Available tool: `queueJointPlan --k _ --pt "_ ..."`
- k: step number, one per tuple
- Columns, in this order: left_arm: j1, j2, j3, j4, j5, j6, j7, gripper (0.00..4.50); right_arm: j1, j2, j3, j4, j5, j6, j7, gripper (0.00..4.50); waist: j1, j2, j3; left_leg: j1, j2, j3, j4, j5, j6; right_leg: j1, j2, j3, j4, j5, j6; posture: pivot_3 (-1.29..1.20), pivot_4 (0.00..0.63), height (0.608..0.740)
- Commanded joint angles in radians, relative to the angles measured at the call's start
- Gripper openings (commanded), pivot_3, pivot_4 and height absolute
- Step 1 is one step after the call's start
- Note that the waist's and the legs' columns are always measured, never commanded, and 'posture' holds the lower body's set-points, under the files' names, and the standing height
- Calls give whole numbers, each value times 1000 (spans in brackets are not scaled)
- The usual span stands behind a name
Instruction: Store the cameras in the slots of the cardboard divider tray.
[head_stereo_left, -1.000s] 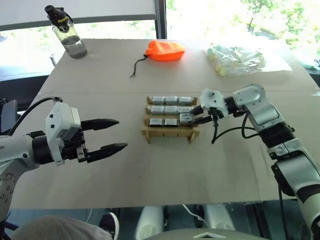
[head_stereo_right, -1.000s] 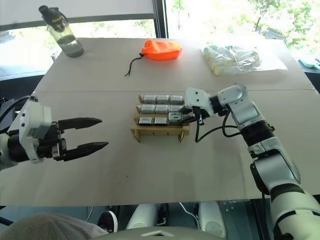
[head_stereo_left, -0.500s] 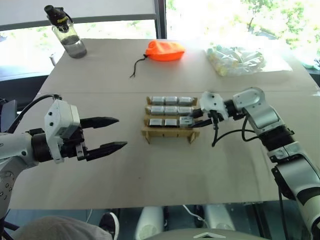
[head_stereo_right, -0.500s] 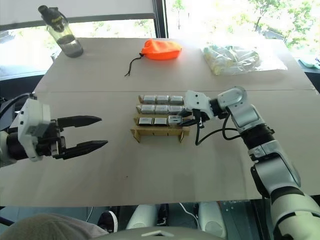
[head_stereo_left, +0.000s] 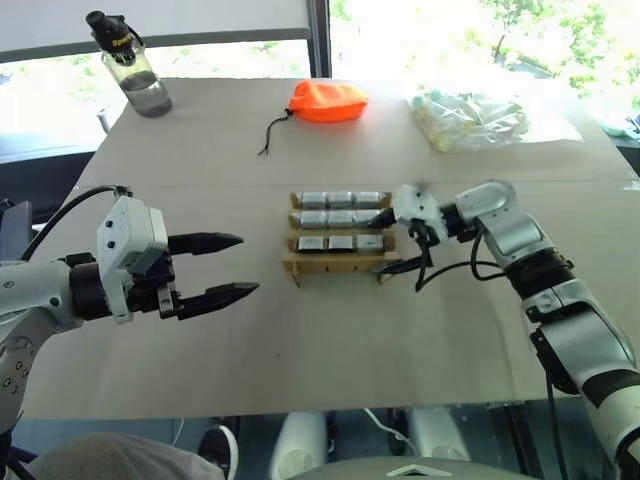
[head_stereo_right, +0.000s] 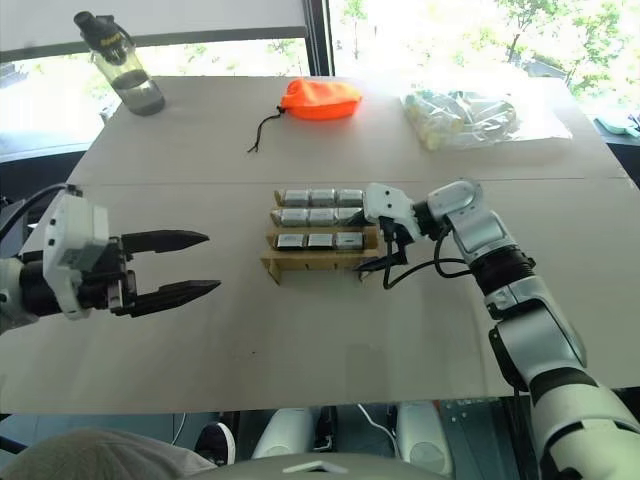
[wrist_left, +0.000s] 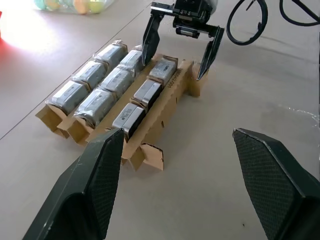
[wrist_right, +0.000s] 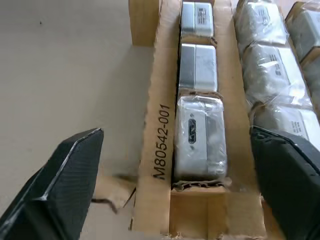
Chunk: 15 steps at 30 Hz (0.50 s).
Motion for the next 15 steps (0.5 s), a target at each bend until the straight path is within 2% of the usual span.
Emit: queueJointPlan --k 1,6,11,15 --pt "-12 12 10 -20 -11 -4 1 3592 4 -43 -54 -123 47 48 18 4459 1 0 0 0 0 0 0 0 0 0 0 0 0 0 0 0 150 740" --pt "-16 7 -4 -20 -10 -2 7 3592 100 -106 -114 -343 148 217 1 4459 4 0 0 -2 0 -2 0 0 0 0 -1 -2 -2 0 0 0 150 740" --pt "4 -29 -12 -12 8 14 67 3592 263 -193 -231 -500 259 371 -49 4459 7 0 0 -2 -1 -3 0 0 0 0 -2 -3 -2 0 0 0 150 740" --pt "34 -123 -45 -15 17 3 151 3592 452 -281 -342 -583 288 387 -109 4459 10 1 0 -1 -1 -2 0 0 0 1 -2 -3 -2 0 0 0 150 740"
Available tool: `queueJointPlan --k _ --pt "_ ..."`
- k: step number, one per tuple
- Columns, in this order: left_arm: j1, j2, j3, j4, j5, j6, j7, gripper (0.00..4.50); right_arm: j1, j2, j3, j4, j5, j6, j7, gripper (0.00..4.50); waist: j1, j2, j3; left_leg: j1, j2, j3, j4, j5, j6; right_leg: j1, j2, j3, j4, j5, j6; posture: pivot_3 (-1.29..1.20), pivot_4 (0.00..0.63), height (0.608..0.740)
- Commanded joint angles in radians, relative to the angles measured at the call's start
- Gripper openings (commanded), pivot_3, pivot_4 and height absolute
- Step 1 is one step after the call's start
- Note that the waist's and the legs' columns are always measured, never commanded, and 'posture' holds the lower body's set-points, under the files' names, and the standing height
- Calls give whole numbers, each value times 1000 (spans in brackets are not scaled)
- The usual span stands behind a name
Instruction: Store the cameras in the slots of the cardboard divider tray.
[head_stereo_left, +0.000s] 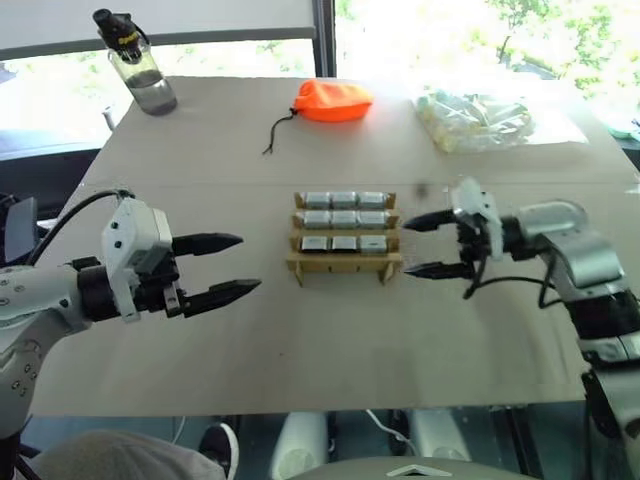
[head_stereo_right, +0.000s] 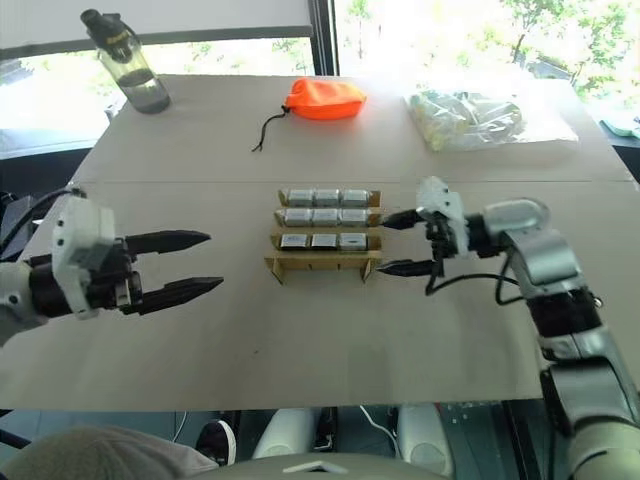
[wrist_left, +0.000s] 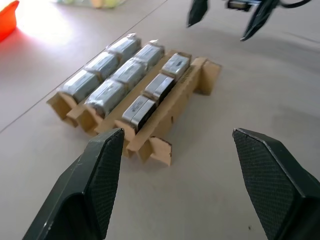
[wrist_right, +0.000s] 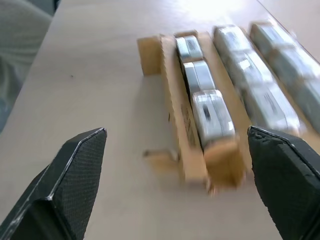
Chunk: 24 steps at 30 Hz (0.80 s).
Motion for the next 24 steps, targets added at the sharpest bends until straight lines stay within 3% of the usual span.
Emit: queueJointPlan --k 1,6,10,16,24 --pt "37 -97 -33 -27 16 -34 77 3592 151 -61 -132 -89 32 -18 -67 4459 3 0 0 1 0 0 0 0 0 1 0 0 0 0 0 0 150 740" --pt "112 -325 -188 -66 116 -182 189 3592 426 -9 -344 -140 64 -144 -210 4459 9 0 -1 1 0 1 0 0 0 1 0 1 0 0 0 0 150 740" --pt "152 -423 -217 -7 178 -263 234 3592 566 3 -387 -161 61 -210 -240 4459 11 -1 -1 3 0 3 1 0 0 2 2 4 0 0 0 0 150 740" --pt "177 -445 -276 131 329 -407 251 3592 663 40 -434 -94 60 -337 -281 4459 14 -1 -3 6 1 3 1 -2 6 3 5 5 2 -3 -4 0 150 740" --pt "169 -451 -239 185 344 -467 291 3592 700 8 -478 -4 72 -434 -272 4459 21 -2 -4 4 1 4 1 -3 6 2 4 6 1 -2 -4 0 150 740"
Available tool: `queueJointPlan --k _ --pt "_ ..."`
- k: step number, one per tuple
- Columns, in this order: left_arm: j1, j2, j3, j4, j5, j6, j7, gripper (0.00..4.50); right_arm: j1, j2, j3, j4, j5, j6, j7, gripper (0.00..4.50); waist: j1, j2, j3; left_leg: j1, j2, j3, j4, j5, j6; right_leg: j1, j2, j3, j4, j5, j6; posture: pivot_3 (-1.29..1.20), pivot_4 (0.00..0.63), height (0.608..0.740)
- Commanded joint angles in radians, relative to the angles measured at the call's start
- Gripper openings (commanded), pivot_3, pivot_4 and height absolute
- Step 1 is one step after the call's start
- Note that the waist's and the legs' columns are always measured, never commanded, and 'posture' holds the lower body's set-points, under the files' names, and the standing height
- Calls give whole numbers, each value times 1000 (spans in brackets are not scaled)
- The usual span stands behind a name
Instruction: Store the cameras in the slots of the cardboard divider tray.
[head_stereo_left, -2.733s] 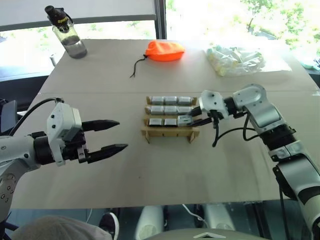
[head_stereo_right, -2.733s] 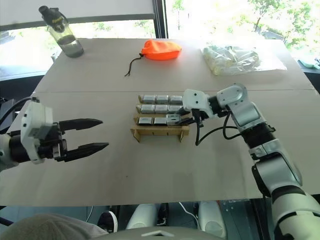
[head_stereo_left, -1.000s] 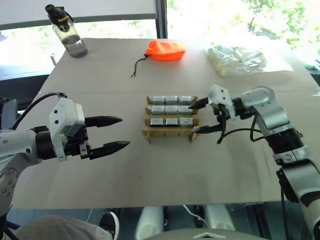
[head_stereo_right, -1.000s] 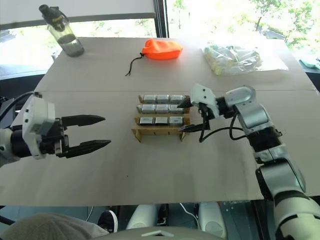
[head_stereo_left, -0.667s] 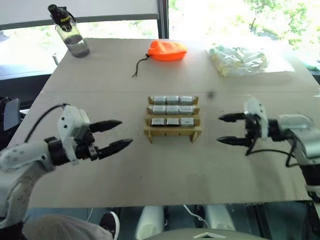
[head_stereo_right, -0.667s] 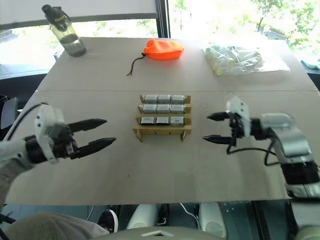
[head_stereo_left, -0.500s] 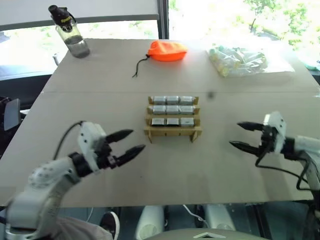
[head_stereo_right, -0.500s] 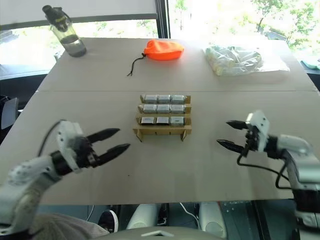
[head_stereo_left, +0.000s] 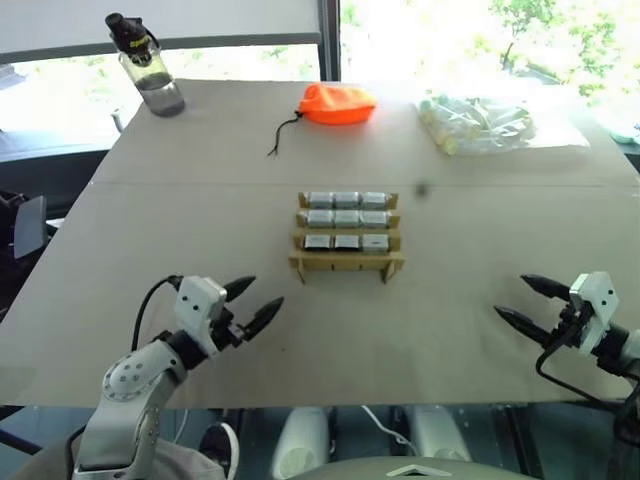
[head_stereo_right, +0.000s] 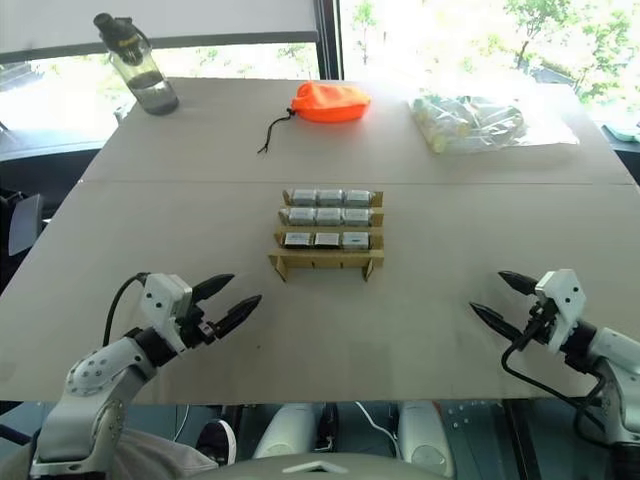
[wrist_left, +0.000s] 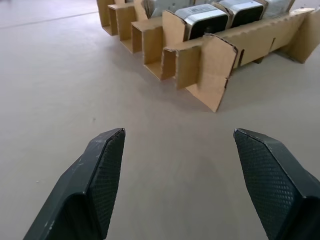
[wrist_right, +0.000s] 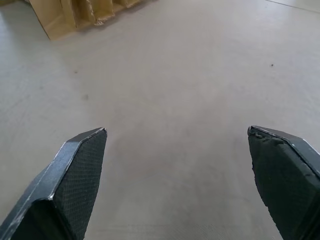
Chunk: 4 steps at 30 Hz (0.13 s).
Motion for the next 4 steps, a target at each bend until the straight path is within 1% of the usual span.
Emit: queueJointPlan --k 1,4 --pt "25 3 57 -49 -24 -8 24 3592 8 -19 -57 9 26 -52 1 4459 -1 0 0 0 0 0 0 0 0 0 0 0 -1 0 0 0 150 740" --pt "61 7 86 -73 -20 -10 40 3592 13 -18 -64 22 30 -69 0 4459 -2 0 0 0 0 0 0 0 0 0 0 0 -1 0 0 0 150 740"
